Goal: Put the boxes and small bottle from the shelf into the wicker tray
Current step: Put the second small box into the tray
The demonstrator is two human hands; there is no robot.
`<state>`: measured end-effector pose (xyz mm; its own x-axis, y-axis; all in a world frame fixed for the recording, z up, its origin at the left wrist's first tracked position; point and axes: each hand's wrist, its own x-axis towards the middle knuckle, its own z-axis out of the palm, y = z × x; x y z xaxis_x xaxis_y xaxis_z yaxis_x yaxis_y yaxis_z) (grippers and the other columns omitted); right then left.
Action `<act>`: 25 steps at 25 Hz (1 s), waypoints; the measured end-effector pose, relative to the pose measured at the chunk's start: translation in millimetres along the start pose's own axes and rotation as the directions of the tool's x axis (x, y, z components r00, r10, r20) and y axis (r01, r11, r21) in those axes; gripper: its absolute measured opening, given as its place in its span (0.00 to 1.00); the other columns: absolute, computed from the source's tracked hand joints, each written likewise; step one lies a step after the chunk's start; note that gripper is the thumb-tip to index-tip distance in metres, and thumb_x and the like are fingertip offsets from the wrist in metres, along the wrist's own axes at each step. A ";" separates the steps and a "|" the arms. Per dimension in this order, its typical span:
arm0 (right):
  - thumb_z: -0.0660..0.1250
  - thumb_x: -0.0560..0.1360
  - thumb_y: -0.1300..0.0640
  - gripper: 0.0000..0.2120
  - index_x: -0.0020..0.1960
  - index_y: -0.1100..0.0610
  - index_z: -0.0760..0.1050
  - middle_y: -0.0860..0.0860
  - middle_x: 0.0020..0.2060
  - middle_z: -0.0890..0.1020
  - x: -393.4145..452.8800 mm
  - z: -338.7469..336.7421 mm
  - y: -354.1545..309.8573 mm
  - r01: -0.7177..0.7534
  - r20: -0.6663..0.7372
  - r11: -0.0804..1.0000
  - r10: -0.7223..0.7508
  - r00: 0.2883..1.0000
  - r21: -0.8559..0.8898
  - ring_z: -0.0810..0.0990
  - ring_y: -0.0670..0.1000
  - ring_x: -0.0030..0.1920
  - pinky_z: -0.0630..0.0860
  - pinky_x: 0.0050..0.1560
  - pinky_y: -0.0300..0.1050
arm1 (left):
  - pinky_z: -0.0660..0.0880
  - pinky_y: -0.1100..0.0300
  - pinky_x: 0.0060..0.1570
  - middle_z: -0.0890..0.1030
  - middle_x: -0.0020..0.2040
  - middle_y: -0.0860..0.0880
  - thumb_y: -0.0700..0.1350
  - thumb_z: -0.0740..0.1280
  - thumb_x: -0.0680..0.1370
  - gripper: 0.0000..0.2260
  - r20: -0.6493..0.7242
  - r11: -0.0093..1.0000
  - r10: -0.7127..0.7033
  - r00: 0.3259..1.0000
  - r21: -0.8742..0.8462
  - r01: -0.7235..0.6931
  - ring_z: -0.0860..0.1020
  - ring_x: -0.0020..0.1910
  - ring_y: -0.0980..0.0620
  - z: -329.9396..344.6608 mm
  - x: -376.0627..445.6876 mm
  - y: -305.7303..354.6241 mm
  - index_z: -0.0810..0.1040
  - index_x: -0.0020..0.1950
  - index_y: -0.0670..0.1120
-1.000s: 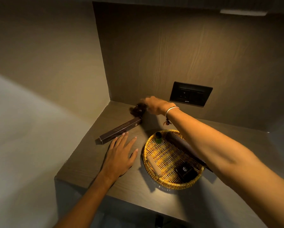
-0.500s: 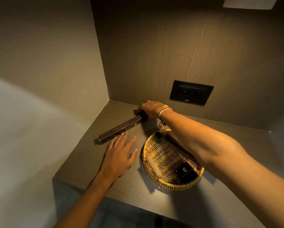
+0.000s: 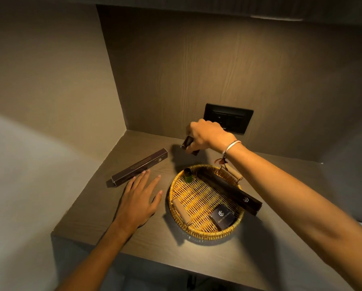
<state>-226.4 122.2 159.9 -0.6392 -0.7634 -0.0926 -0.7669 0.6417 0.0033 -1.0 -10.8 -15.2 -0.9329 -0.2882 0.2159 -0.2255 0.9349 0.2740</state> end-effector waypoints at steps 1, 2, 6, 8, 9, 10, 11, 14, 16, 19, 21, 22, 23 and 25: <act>0.77 0.64 0.37 0.34 0.62 0.56 0.74 0.56 0.53 0.78 -13.9 -5.2 -0.5 -0.006 0.019 1.000 0.005 1.000 0.008 0.79 0.60 0.51 0.74 0.45 0.54 | 0.57 0.49 0.76 0.63 0.79 0.45 0.61 0.51 0.80 0.26 0.001 1.000 0.000 1.000 0.001 0.000 0.59 0.78 0.49 -0.4 0.3 0.1 0.62 0.77 0.54; 0.77 0.63 0.37 0.35 0.61 0.55 0.74 0.56 0.52 0.78 -28.2 -9.2 -1.4 -0.007 0.070 1.000 0.005 0.998 0.020 0.79 0.60 0.50 0.75 0.45 0.54 | 0.57 0.48 0.76 0.63 0.78 0.45 0.61 0.51 0.80 0.26 0.001 1.000 0.002 1.000 0.002 -0.002 0.59 0.78 0.49 -0.5 0.3 0.3 0.62 0.77 0.54; 0.79 0.61 0.38 0.29 0.50 0.55 0.72 0.50 0.43 0.75 -82.6 -7.6 -10.5 -0.051 0.306 0.994 0.019 0.952 0.099 0.77 0.53 0.43 0.76 0.43 0.49 | 0.58 0.48 0.76 0.64 0.78 0.45 0.61 0.50 0.80 0.26 0.005 1.000 0.003 1.000 0.005 -0.003 0.59 0.78 0.49 -0.7 -0.4 0.1 0.63 0.77 0.54; 0.79 0.63 0.40 0.27 0.50 0.56 0.74 0.49 0.41 0.76 -101.9 0.9 -18.4 -0.048 0.337 0.993 0.009 0.942 0.106 0.78 0.53 0.42 0.77 0.41 0.48 | 0.57 0.48 0.76 0.64 0.78 0.45 0.61 0.50 0.80 0.27 0.009 1.000 0.004 1.000 0.011 -0.004 0.59 0.78 0.49 -0.5 -0.3 0.7 0.62 0.77 0.54; 0.79 0.64 0.41 0.26 0.50 0.57 0.74 0.50 0.42 0.76 -108.7 6.4 -22.4 -0.029 0.334 0.996 0.000 0.943 0.080 0.79 0.54 0.43 0.79 0.44 0.51 | 0.57 0.48 0.76 0.64 0.78 0.45 0.61 0.50 0.80 0.27 0.011 1.000 0.004 1.000 0.014 -0.005 0.59 0.78 0.49 -0.4 -0.4 1.2 0.62 0.77 0.54; 0.78 0.65 0.42 0.25 0.50 0.56 0.74 0.51 0.42 0.77 -113.4 11.7 -26.1 -0.008 0.328 0.999 -0.006 0.945 0.041 0.80 0.55 0.45 0.80 0.48 0.54 | 0.57 0.49 0.76 0.64 0.78 0.45 0.61 0.50 0.80 0.27 0.011 1.000 0.004 1.000 0.015 -0.004 0.59 0.78 0.49 -0.6 -0.6 1.3 0.62 0.77 0.54; 0.78 0.65 0.42 0.24 0.51 0.56 0.74 0.52 0.44 0.77 -116.6 16.4 -29.2 0.008 0.322 1.000 -0.008 0.947 0.002 0.80 0.56 0.47 0.80 0.52 0.56 | 0.56 0.49 0.76 0.64 0.78 0.45 0.62 0.50 0.80 0.27 0.012 1.000 0.001 1.000 0.016 -0.002 0.59 0.78 0.49 -1.0 -0.7 1.0 0.62 0.77 0.54; 0.78 0.66 0.45 0.27 0.57 0.57 0.74 0.53 0.51 0.80 -121.2 27.8 -30.7 0.026 0.308 0.998 -0.009 0.951 -0.054 0.80 0.56 0.52 0.79 0.53 0.53 | 0.56 0.49 0.75 0.64 0.78 0.45 0.62 0.50 0.80 0.27 0.017 1.000 -0.002 1.000 0.017 0.002 0.60 0.78 0.49 -1.6 -0.2 2.1 0.62 0.77 0.54; 0.79 0.67 0.46 0.28 0.60 0.58 0.74 0.54 0.53 0.80 -122.6 34.8 -30.0 0.033 0.287 0.998 -0.014 0.958 -0.062 0.80 0.56 0.52 0.80 0.50 0.51 | 0.57 0.48 0.75 0.65 0.78 0.45 0.62 0.50 0.80 0.27 0.018 1.000 -0.001 1.000 0.012 0.001 0.60 0.78 0.48 -2.0 0.6 3.0 0.63 0.77 0.54; 0.78 0.67 0.45 0.28 0.59 0.58 0.74 0.54 0.52 0.80 -124.1 38.2 -30.0 0.039 0.233 0.999 -0.030 0.972 -0.035 0.80 0.56 0.51 0.80 0.46 0.51 | 0.58 0.48 0.75 0.64 0.78 0.44 0.62 0.50 0.79 0.27 0.022 1.000 0.001 1.000 0.009 -0.001 0.60 0.78 0.49 -2.4 0.8 3.8 0.63 0.76 0.54; 0.76 0.68 0.41 0.26 0.56 0.56 0.75 0.54 0.49 0.79 -123.0 29.5 -21.3 0.001 0.138 0.999 -0.007 0.990 0.044 0.80 0.57 0.49 0.78 0.42 0.52 | 0.58 0.47 0.75 0.64 0.78 0.45 0.62 0.49 0.79 0.27 0.026 1.000 0.000 1.000 0.012 0.000 0.59 0.78 0.48 -3.6 1.3 4.4 0.63 0.76 0.54; 0.74 0.69 0.40 0.24 0.55 0.55 0.76 0.54 0.47 0.78 -121.3 22.1 -12.3 -0.027 0.056 0.995 0.022 0.998 0.096 0.80 0.58 0.49 0.77 0.42 0.51 | 0.58 0.47 0.75 0.64 0.78 0.45 0.62 0.49 0.79 0.27 0.027 1.000 0.000 1.000 0.014 0.000 0.59 0.78 0.48 -4.4 1.4 4.7 0.63 0.76 0.53; 0.72 0.71 0.39 0.21 0.54 0.54 0.76 0.54 0.47 0.78 -119.9 14.3 0.6 -0.058 -0.047 0.987 0.065 0.997 0.151 0.80 0.58 0.48 0.77 0.43 0.51 | 0.58 0.47 0.75 0.65 0.78 0.44 0.62 0.49 0.79 0.28 0.026 1.000 0.001 1.000 0.016 -0.001 0.60 0.78 0.48 -5.3 1.1 5.2 0.63 0.76 0.53; 0.67 0.74 0.40 0.17 0.52 0.53 0.76 0.56 0.47 0.81 -117.5 2.7 36.0 -0.114 -0.258 0.962 0.179 0.949 0.247 0.81 0.60 0.48 0.79 0.45 0.55 | 0.58 0.48 0.75 0.65 0.77 0.44 0.62 0.49 0.79 0.28 0.025 1.000 0.002 1.000 0.014 -0.002 0.60 0.77 0.48 -7.4 0.2 7.0 0.63 0.76 0.53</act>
<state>-178.8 235.2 168.2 -0.7590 -0.6286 0.1698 -0.6507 0.7228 -0.2326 -0.7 -5.8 -6.4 -0.9400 -0.2815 0.1926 -0.2276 0.9383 0.2602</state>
